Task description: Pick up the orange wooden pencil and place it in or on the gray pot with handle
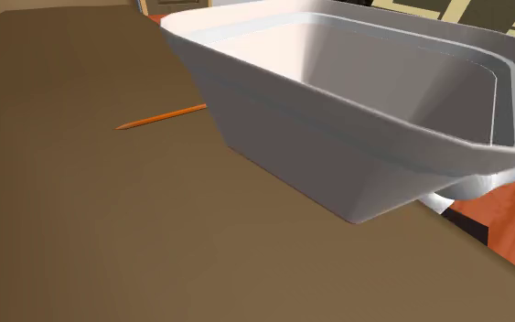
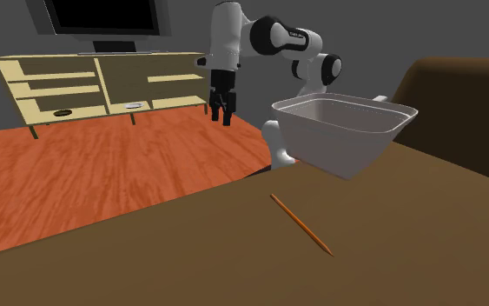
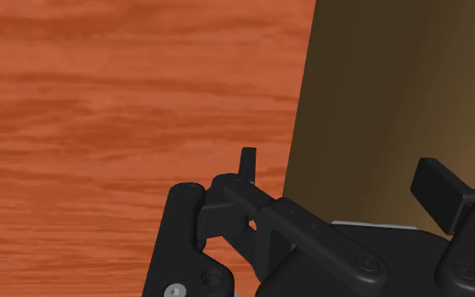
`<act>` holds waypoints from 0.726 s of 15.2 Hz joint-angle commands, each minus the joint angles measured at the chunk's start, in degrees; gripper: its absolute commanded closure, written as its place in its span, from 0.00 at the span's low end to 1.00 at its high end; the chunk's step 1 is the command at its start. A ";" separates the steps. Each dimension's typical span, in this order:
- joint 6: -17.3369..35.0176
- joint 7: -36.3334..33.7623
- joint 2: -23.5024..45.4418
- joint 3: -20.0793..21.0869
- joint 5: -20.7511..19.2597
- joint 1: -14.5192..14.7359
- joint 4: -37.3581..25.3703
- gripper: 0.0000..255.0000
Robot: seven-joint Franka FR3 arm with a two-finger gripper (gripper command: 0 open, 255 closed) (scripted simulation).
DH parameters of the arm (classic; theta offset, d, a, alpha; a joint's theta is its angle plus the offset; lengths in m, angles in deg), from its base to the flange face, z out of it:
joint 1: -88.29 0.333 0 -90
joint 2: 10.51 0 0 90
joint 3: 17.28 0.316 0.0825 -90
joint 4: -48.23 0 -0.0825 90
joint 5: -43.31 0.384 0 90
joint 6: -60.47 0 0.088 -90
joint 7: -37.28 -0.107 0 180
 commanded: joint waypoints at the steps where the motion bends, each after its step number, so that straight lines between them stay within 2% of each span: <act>1: 0.00 0.00 0.00 0.00 0.00 0.00 0.00 0.00; 11: 3.99 13.94 16.79 5.56 -2.19 9.64 -12.49 0.00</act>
